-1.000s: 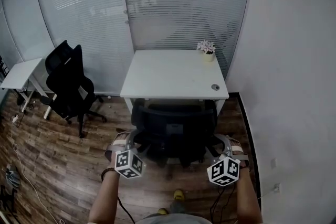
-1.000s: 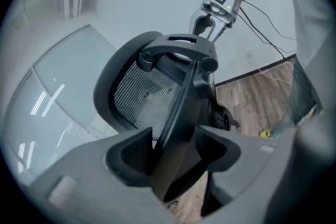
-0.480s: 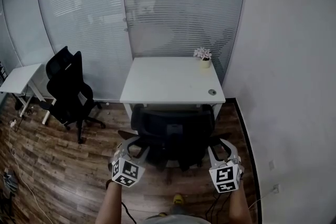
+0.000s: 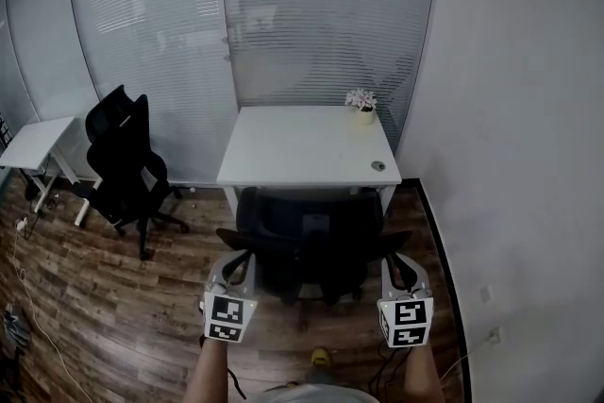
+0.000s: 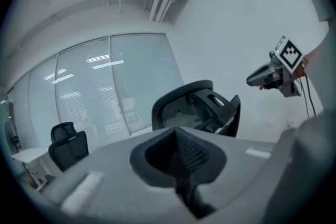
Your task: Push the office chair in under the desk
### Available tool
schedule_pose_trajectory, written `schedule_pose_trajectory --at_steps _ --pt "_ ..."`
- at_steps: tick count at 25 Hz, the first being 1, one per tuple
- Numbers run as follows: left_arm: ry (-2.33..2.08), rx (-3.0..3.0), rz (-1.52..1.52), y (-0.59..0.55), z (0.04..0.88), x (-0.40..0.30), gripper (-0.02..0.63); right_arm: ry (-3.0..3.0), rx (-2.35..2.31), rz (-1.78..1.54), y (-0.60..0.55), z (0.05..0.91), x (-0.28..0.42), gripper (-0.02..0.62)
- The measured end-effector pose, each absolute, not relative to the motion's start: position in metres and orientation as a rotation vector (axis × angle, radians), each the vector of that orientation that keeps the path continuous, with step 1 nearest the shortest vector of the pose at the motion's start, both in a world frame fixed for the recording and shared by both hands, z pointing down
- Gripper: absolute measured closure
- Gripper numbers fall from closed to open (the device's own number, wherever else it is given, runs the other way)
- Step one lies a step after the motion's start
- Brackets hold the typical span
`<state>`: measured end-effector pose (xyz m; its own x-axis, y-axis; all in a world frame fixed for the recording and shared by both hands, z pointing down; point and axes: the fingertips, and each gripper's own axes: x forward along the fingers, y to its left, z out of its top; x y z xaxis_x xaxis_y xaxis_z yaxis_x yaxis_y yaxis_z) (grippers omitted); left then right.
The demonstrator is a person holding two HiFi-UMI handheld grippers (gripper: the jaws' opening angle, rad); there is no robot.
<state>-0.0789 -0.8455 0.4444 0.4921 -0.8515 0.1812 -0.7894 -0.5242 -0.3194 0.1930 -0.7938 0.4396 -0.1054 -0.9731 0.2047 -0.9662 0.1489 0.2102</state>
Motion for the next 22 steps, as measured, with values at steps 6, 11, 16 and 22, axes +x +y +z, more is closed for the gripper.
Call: schedule_pose_trajectory --at_steps 6,11,16,22 --pt "1.474 -2.55 -0.403 -0.824 0.436 -0.089 0.607 -2.148 1.913 -0.022 -0.771 0.434 0.186 0.583" --pt "1.495 -2.551 -0.354 -0.807 0.427 -0.097 0.607 -2.168 1.946 0.006 -0.753 0.431 0.182 0.591" --pt "1.492 -2.548 -0.322 -0.792 0.423 -0.101 0.607 -2.202 1.98 0.052 -0.738 0.43 0.179 0.593" --pt "1.518 -2.558 -0.252 -0.781 0.412 -0.111 0.607 -2.203 1.993 0.066 -0.727 0.427 0.177 0.594"
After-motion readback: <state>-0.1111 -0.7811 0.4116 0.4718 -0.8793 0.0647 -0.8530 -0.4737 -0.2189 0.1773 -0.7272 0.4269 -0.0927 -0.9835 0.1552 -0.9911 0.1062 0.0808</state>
